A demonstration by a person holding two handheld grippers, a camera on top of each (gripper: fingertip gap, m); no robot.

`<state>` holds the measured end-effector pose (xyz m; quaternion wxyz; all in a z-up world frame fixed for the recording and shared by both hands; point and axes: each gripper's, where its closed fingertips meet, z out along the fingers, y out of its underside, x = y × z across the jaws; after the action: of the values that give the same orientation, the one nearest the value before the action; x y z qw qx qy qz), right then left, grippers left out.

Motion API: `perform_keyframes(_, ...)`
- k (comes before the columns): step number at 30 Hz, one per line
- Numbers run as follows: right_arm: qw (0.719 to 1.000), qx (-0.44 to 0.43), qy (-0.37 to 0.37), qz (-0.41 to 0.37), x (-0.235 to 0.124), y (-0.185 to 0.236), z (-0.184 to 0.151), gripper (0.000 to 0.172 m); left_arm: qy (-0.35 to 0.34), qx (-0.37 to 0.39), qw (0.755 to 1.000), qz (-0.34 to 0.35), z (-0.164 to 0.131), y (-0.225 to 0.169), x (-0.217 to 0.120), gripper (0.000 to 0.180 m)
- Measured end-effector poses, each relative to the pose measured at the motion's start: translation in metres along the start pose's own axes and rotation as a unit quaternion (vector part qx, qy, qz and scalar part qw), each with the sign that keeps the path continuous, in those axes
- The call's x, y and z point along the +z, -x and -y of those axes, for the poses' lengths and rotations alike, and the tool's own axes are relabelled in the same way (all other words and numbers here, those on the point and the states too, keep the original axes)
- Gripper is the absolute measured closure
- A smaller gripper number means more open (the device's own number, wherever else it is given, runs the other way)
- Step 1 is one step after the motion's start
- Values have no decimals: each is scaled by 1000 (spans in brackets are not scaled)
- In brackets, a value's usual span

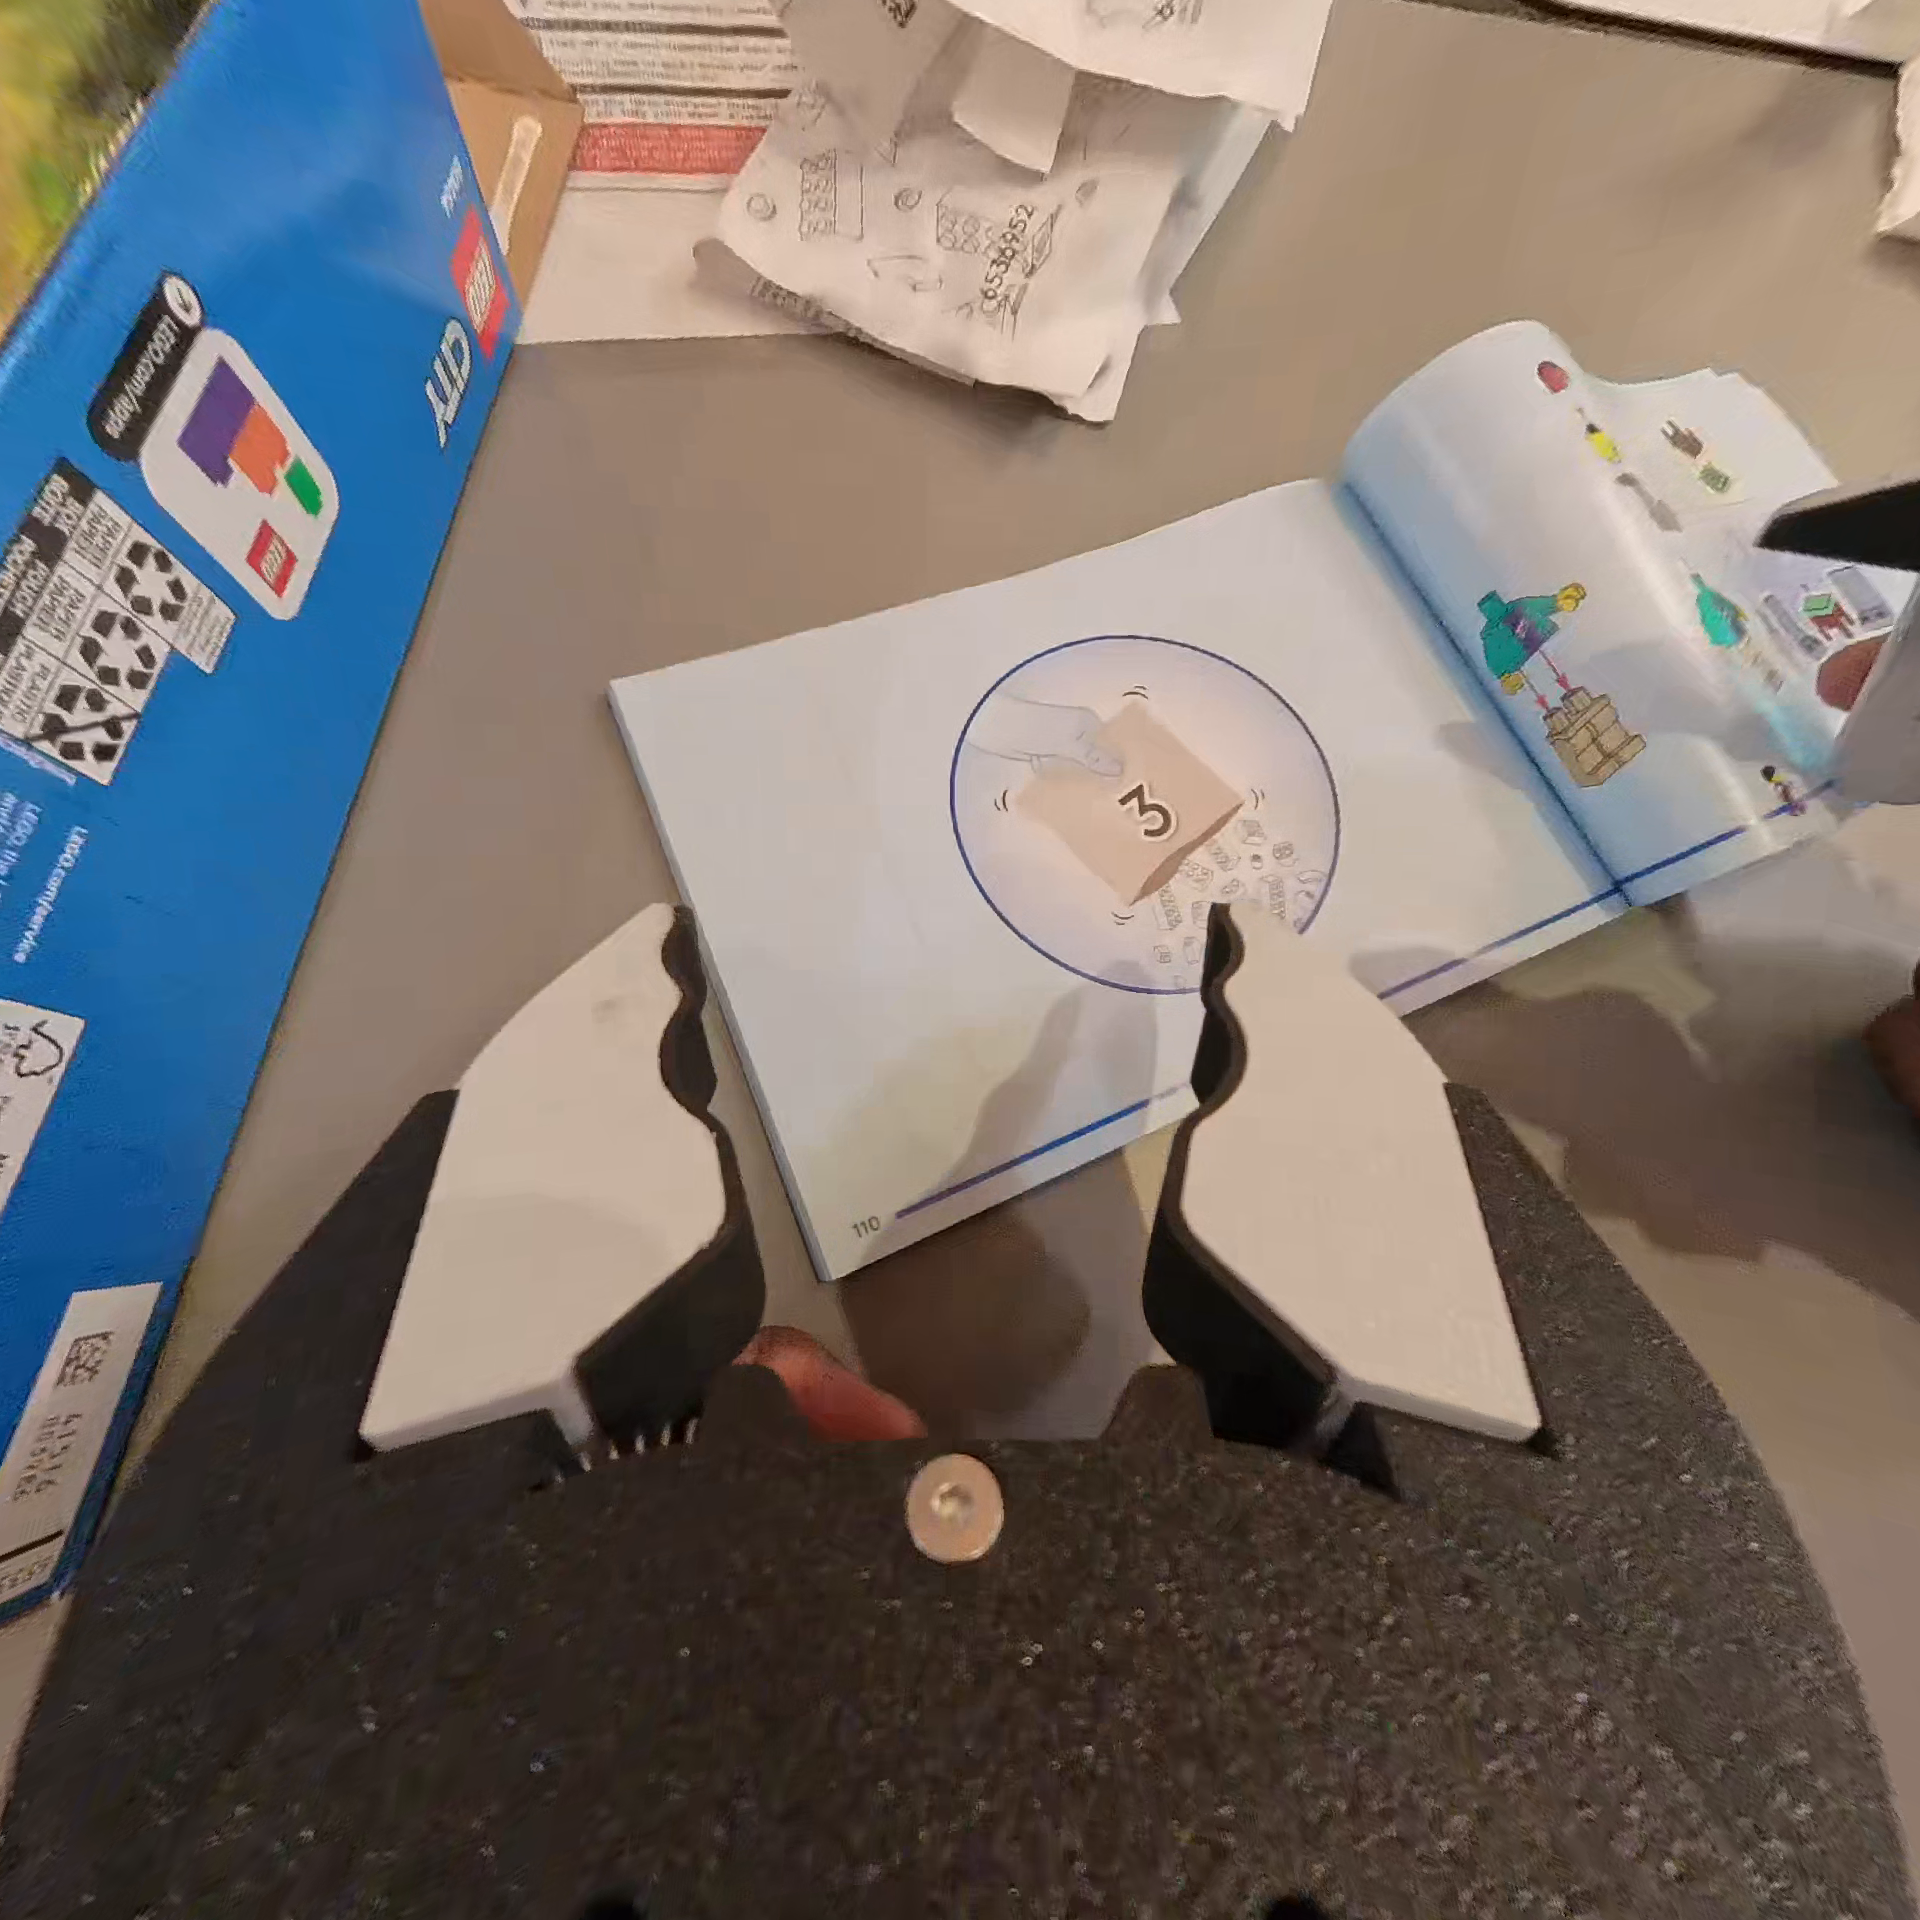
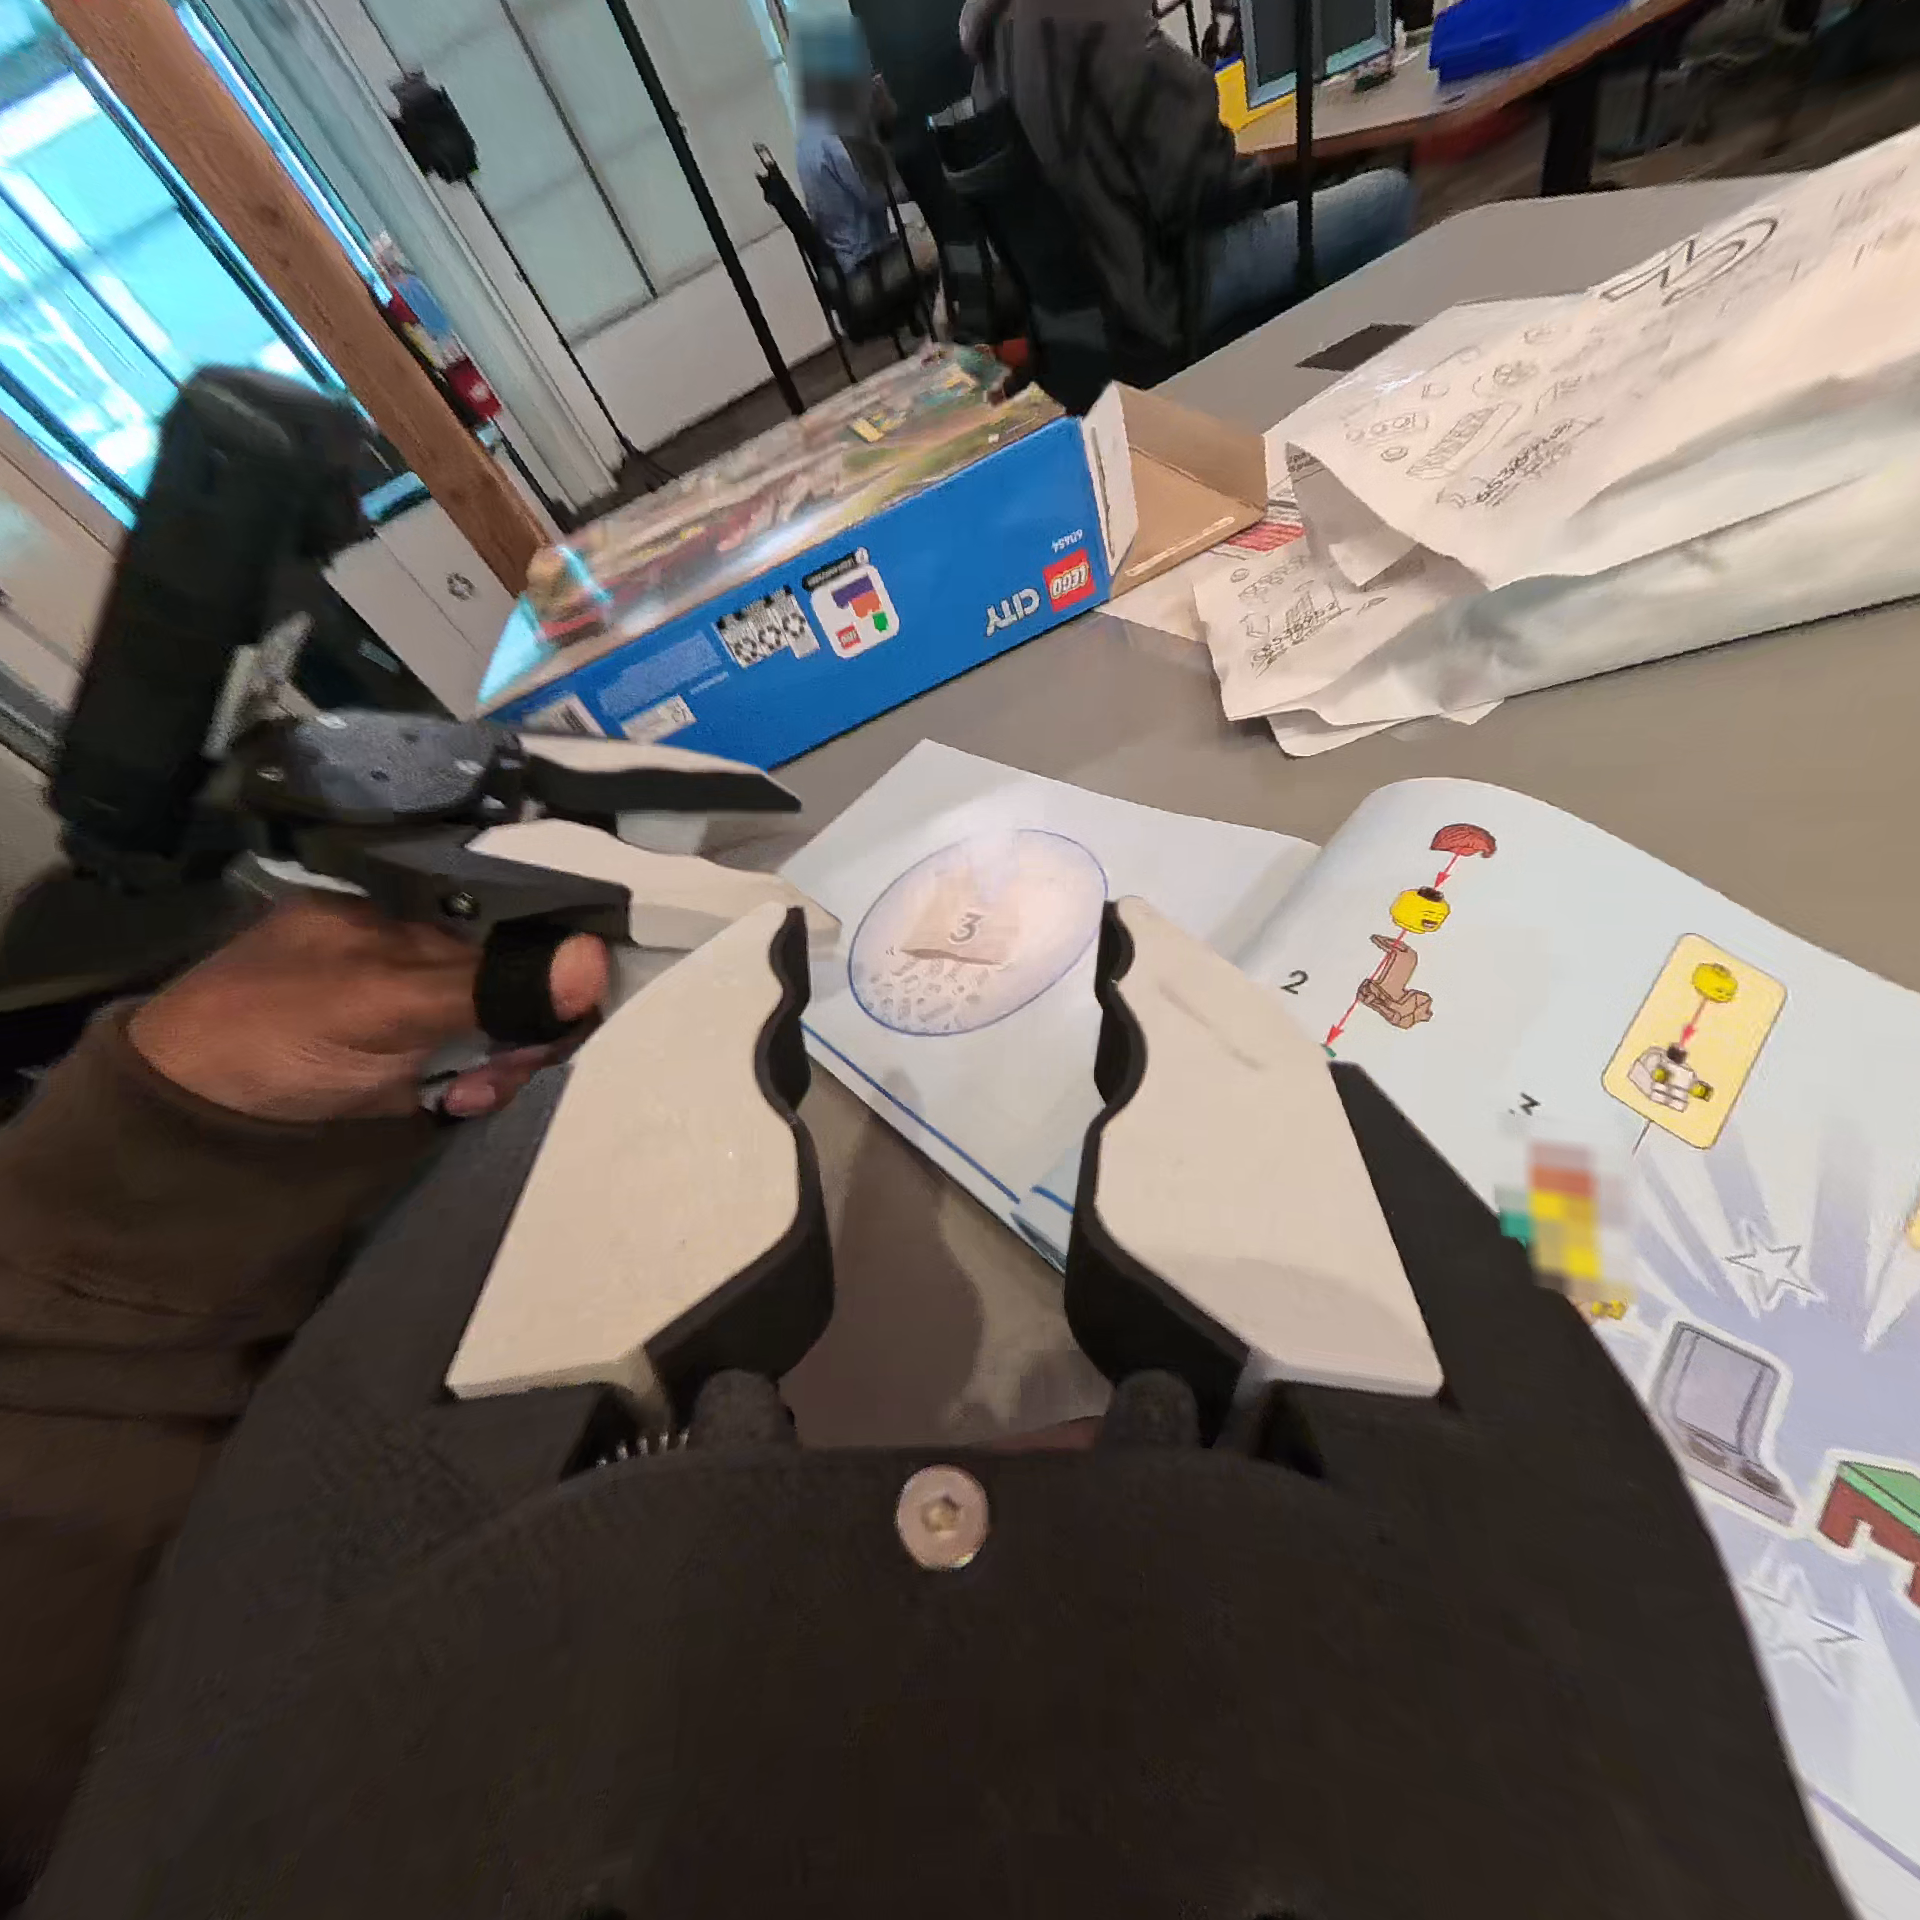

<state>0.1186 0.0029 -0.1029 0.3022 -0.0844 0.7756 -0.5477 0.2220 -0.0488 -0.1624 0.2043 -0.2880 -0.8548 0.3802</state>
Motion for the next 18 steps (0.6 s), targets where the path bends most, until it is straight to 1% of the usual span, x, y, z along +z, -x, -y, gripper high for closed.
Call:
perform_keyframes(3, 999, 39, -4, 11, -2, -7, 1, 121, 11, -10, 1000, 5, -3, 3, 2, 89)
perform_keyframes(5, 1000, 29, 7, 9, -3, -8, -1, 121, 28, -6, 1000, 7, -7, 2, 4, 89)
perform_keyframes(8, 1000, -20, 22, -2, -2, -3, -4, 121, 55, 17, 998, 14, -15, -1, 7, 88)
perform_keyframes(11, 996, -78, 33, -9, -2, 5, -7, 120, 69, 48, 996, 19, -20, -5, 8, 84)
perform_keyframes(15, 988, -146, 51, -7, -1, 13, -13, 118, 82, 70, 994, -12, -27, -17, 3, 80)
perform_keyframes(18, 971, -222, 87, -2, 1, 19, -26, 116, 104, 90, 990, -42, -34, -29, -4, 81)
